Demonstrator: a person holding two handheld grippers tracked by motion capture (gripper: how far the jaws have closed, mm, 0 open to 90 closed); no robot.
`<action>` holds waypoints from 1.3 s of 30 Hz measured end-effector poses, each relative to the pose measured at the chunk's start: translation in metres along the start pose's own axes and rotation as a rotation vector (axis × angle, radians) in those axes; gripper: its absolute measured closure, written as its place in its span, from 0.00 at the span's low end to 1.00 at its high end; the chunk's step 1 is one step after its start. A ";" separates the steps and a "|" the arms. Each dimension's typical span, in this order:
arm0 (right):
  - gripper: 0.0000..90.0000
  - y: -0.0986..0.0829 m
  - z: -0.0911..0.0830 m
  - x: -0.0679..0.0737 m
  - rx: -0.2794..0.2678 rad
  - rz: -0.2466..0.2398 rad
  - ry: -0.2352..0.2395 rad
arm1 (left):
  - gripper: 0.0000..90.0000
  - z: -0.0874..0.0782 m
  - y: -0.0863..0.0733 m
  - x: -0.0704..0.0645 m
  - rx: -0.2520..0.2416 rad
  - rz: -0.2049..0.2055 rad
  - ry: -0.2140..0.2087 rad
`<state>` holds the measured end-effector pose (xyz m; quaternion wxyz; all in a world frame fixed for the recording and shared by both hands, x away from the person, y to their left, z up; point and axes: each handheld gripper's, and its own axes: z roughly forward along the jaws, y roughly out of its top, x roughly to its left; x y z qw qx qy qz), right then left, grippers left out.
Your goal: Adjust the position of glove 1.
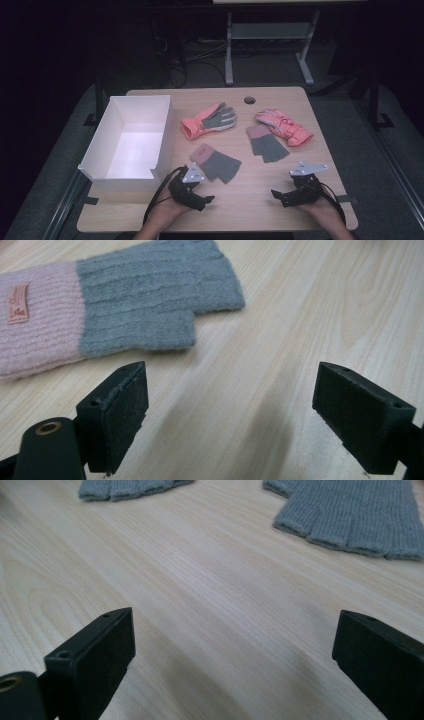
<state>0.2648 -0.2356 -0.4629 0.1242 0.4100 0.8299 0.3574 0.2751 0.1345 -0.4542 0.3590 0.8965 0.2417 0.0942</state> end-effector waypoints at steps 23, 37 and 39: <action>0.06 0.000 -0.003 0.002 -0.002 0.014 0.018 | 1.00 -0.001 0.025 0.008 0.006 -0.056 -0.055; 0.06 0.000 -0.006 0.004 -0.007 0.013 0.022 | 1.00 0.017 0.056 0.020 0.004 -0.069 -0.025; 0.06 0.000 -0.006 0.004 -0.007 0.009 0.017 | 1.00 0.021 0.060 0.022 0.001 -0.059 -0.012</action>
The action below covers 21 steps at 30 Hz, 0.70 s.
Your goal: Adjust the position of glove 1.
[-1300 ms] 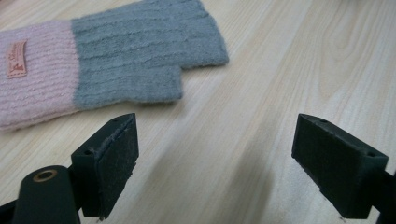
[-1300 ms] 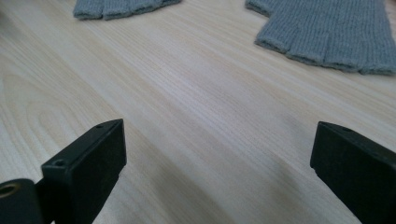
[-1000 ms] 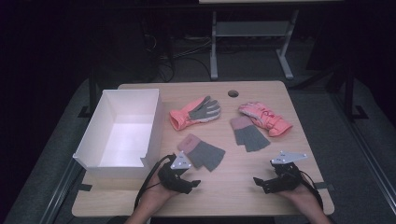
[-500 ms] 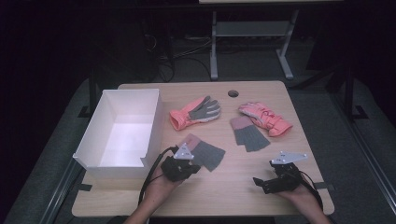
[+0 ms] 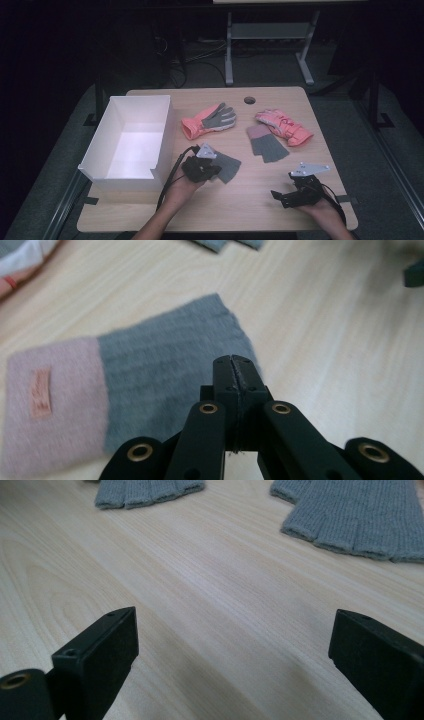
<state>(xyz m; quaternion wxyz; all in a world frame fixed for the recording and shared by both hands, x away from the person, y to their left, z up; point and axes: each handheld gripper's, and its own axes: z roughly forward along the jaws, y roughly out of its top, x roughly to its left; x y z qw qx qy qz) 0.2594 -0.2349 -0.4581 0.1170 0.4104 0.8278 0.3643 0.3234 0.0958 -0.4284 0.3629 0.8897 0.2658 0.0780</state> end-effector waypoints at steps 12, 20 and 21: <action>0.06 -0.001 -0.002 0.001 -0.002 0.003 -0.008 | 1.00 0.022 0.016 0.018 -0.003 -0.014 0.027; 0.06 -0.001 -0.001 0.000 0.001 0.007 -0.009 | 1.00 0.033 0.011 0.024 0.046 -0.027 0.036; 0.06 -0.001 -0.001 0.000 0.002 0.007 -0.009 | 1.00 0.036 0.009 0.026 0.068 -0.019 0.033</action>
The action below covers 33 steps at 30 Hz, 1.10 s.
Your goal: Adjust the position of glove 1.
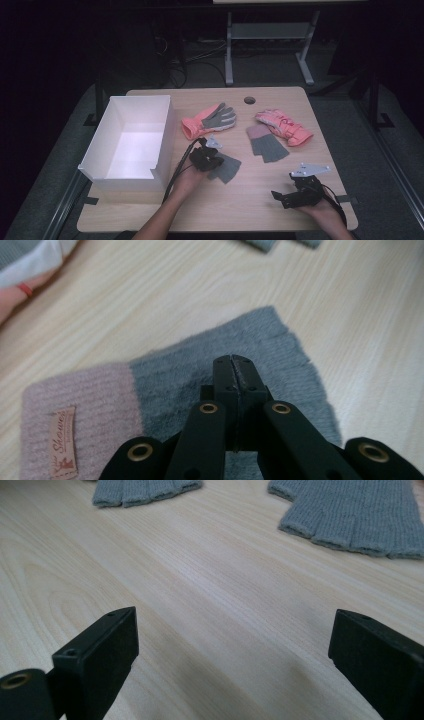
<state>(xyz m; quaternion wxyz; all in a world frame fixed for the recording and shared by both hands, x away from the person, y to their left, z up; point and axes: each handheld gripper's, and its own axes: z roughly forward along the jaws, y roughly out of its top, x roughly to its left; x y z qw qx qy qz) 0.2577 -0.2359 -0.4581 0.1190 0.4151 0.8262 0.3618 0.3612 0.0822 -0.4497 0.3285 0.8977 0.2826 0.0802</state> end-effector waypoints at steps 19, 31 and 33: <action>0.06 -0.001 -0.001 -0.001 -0.002 0.004 0.001 | 1.00 0.015 0.006 -0.035 0.007 0.022 -0.171; 0.06 -0.001 -0.001 0.000 -0.001 0.001 0.000 | 1.00 0.025 0.012 -0.062 0.016 0.054 -0.246; 0.06 0.000 -0.001 -0.001 0.003 0.002 0.001 | 1.00 0.027 0.012 -0.064 0.019 0.056 -0.263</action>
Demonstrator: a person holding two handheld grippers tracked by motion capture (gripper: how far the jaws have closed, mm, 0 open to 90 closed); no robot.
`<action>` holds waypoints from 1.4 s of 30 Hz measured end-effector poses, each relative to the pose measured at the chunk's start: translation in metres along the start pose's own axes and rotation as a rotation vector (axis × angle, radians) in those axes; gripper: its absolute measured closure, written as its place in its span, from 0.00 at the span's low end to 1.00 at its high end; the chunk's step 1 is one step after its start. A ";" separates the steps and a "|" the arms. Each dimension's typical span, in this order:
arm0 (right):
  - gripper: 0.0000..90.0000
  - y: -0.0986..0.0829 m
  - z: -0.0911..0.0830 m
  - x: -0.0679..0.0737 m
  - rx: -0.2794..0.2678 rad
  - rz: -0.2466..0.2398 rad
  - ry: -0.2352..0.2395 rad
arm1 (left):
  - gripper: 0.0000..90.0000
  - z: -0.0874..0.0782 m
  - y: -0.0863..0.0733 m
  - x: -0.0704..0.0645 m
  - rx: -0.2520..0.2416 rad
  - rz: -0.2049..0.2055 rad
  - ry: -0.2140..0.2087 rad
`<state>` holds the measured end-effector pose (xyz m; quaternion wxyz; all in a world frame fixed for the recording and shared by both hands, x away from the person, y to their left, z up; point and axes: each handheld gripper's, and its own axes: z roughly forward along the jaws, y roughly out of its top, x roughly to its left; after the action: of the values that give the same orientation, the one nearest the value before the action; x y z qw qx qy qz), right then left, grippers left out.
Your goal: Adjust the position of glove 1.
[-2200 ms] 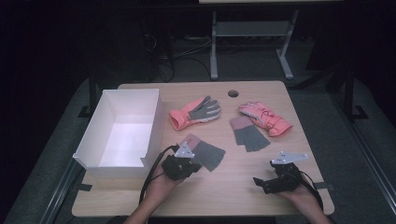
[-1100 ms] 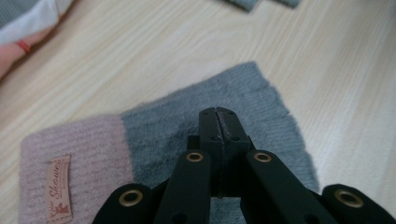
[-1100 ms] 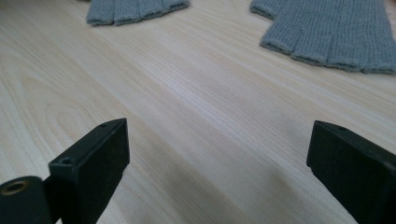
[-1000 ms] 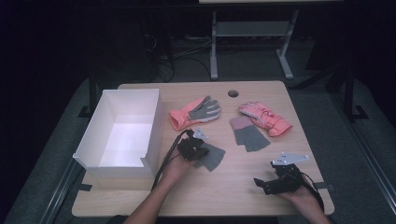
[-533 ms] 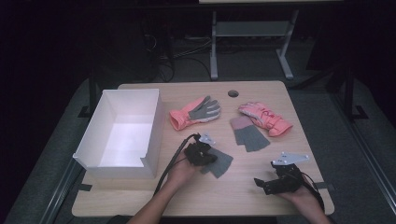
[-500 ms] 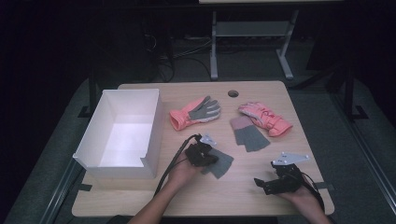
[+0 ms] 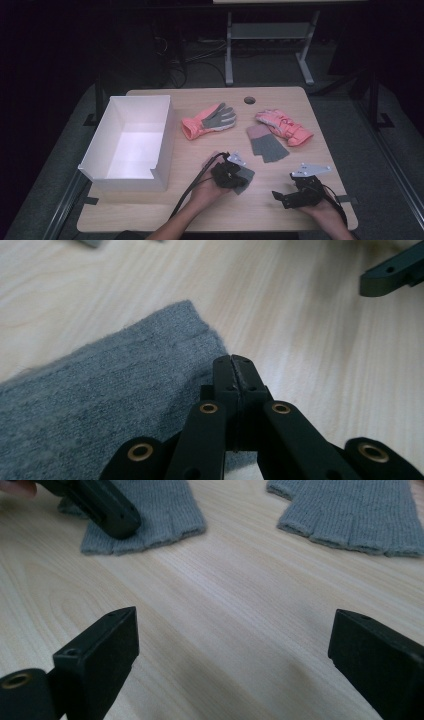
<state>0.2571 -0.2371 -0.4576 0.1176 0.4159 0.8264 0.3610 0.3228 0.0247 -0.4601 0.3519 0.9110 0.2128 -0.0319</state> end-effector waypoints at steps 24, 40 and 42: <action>0.44 0.010 0.007 0.028 -0.043 -0.044 0.082 | 1.00 -0.057 0.007 0.046 -0.104 -0.042 0.135; 1.00 0.040 0.051 0.067 0.015 -0.145 0.179 | 1.00 -0.033 0.003 0.075 -0.048 -0.084 0.187; 1.00 0.039 0.053 0.067 0.029 -0.147 0.183 | 1.00 -0.030 0.002 0.075 -0.050 -0.093 0.185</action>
<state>0.2647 -0.1435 -0.4611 0.0616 0.3210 0.8672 0.3758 0.3888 0.0711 -0.4519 0.3515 0.8901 0.2873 0.0413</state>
